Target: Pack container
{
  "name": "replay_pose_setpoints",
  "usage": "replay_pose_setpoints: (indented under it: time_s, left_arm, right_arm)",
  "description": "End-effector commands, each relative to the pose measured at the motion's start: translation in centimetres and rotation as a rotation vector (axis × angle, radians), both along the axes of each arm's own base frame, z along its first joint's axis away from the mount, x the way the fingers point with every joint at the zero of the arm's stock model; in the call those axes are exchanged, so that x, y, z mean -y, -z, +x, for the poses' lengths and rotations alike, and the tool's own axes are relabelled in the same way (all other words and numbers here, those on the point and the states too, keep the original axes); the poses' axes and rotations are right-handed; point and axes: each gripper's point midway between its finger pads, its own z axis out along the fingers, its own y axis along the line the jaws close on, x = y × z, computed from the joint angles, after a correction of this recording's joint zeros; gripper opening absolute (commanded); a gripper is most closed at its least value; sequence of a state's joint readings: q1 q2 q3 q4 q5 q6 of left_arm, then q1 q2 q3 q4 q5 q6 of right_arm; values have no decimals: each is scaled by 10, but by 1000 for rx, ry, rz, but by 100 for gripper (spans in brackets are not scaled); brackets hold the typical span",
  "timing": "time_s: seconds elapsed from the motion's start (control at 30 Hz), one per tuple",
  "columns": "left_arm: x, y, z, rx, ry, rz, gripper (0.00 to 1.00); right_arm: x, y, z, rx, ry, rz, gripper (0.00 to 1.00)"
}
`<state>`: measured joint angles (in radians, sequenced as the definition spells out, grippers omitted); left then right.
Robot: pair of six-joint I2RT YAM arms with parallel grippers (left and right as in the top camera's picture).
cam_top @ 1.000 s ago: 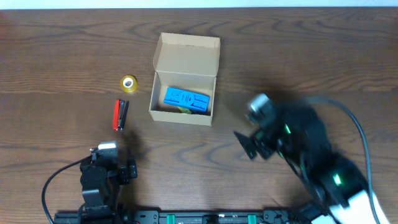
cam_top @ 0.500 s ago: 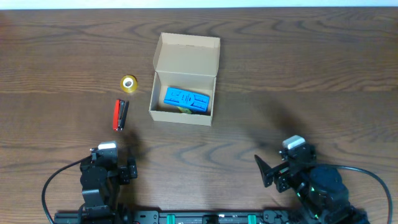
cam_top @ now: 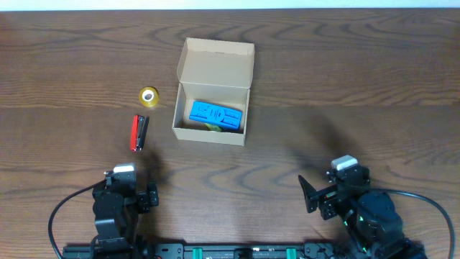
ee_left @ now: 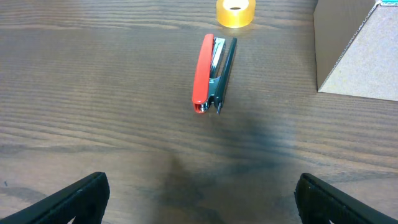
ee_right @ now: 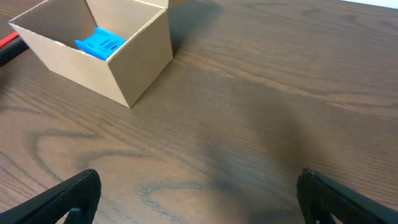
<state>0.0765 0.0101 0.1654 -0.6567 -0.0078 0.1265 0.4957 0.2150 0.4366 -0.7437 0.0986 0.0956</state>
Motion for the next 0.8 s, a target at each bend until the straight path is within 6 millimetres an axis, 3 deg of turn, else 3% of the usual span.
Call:
replay_pose_setpoints:
  time_s: [0.0,0.1,0.37,0.6,0.77]
  left_arm:
    - [-3,4,-1,-6,-22,-6,95]
    - [-3,13,-7,-64,-30,-10,95]
    - [4,-9,1,-177,2,-38,95]
    - [12,-47,32,-278,44,-42,95]
    - [12,-59,62,-360,43,-45,95]
  right_arm:
    - [3,2,1,-4,23,3,99]
    - [3,2,1,-4,23,2,99]
    - [3,2,1,-4,23,2,99]
    - [3,2,1,-4,23,3,99]
    - [3,2,1,-4,23,3,99]
